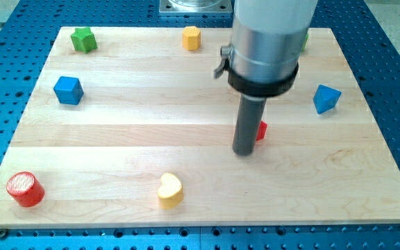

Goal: Move the yellow heart below the red star

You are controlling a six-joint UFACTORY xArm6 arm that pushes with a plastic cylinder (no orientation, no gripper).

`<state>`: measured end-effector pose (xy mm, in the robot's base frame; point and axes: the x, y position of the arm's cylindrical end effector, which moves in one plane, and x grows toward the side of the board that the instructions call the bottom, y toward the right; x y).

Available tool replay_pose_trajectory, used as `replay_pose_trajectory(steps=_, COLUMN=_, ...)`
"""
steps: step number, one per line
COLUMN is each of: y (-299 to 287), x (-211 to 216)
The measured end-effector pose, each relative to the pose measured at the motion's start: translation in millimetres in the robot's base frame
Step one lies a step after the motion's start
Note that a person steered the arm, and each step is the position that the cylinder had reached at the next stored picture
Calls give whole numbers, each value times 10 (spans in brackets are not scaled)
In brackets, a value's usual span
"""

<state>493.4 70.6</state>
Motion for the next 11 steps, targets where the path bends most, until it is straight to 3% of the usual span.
replay_pose_trajectory(steps=1, y=-1059, x=-398)
replay_pose_trajectory(steps=2, y=-1933, x=-54)
replay_pose_trajectory(steps=3, y=-1944, x=642)
replay_pose_trajectory(steps=4, y=-1732, x=965)
replay_pose_trajectory(steps=7, y=-144, x=933)
replay_pose_trajectory(steps=8, y=-313, x=783)
replay_pose_trajectory(steps=9, y=-497, x=1149)
replay_pose_trajectory(steps=11, y=-186, x=1253)
